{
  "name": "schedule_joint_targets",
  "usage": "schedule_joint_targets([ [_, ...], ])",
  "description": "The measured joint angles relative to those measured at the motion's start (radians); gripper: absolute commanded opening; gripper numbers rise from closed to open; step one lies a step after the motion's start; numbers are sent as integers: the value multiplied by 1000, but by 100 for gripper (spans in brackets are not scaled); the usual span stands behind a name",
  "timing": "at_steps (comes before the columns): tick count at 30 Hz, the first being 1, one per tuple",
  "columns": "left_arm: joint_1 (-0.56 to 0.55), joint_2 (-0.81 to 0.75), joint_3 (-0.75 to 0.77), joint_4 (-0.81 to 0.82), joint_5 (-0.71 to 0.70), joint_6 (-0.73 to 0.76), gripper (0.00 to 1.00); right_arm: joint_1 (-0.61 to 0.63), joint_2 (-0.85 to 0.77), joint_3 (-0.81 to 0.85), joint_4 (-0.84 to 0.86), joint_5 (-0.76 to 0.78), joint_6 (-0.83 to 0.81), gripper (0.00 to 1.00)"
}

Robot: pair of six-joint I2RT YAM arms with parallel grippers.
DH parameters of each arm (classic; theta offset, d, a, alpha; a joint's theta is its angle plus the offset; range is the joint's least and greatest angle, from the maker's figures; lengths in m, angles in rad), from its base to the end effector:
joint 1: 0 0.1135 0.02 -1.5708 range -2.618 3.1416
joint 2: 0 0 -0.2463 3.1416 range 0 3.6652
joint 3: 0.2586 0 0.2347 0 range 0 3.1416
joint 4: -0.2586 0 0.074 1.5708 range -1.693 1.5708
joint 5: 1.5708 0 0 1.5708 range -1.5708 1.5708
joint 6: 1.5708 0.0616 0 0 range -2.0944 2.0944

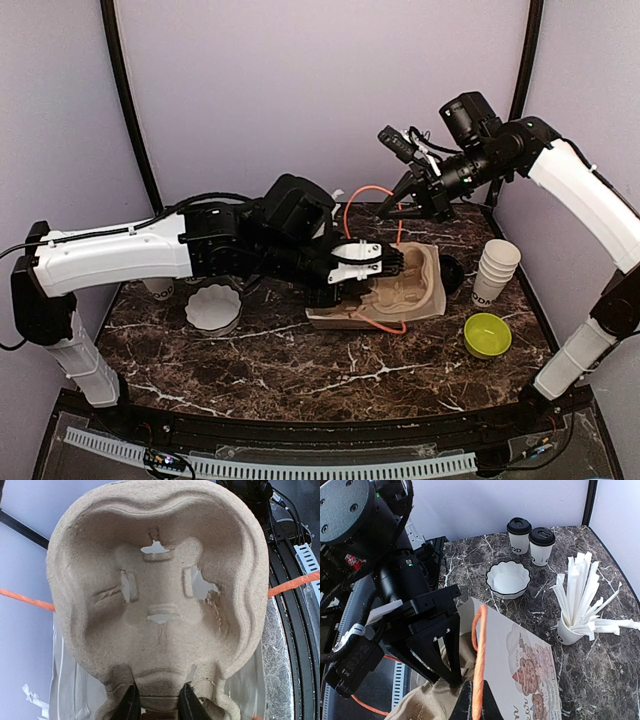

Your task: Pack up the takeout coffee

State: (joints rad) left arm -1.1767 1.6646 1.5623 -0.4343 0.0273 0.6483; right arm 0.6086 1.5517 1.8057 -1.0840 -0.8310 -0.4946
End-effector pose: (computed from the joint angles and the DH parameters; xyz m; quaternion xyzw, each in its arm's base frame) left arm 0.1487 -0.3621 0.3259 0.6917 0.5264 -0.1405 0.4741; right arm 0.2183 0.2076 0.3896 -0.5714 0.6498 0.3945 0.3092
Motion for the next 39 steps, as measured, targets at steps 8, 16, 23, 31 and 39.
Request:
schedule_joint_targets([
  [8,-20,52,38,-48,-93,2,25,0,0,-2,42,18,45,1],
  [16,-35,97,95,-104,-178,-1,25,0,-3,-6,60,22,64,1],
  [23,-35,159,145,-158,-248,-31,25,0,-5,-7,60,22,68,1],
  [31,-34,211,171,-207,-282,-58,25,0,-5,-7,58,28,70,13],
  [39,-34,217,173,-224,-294,-69,25,-55,-4,103,-10,29,42,44],
])
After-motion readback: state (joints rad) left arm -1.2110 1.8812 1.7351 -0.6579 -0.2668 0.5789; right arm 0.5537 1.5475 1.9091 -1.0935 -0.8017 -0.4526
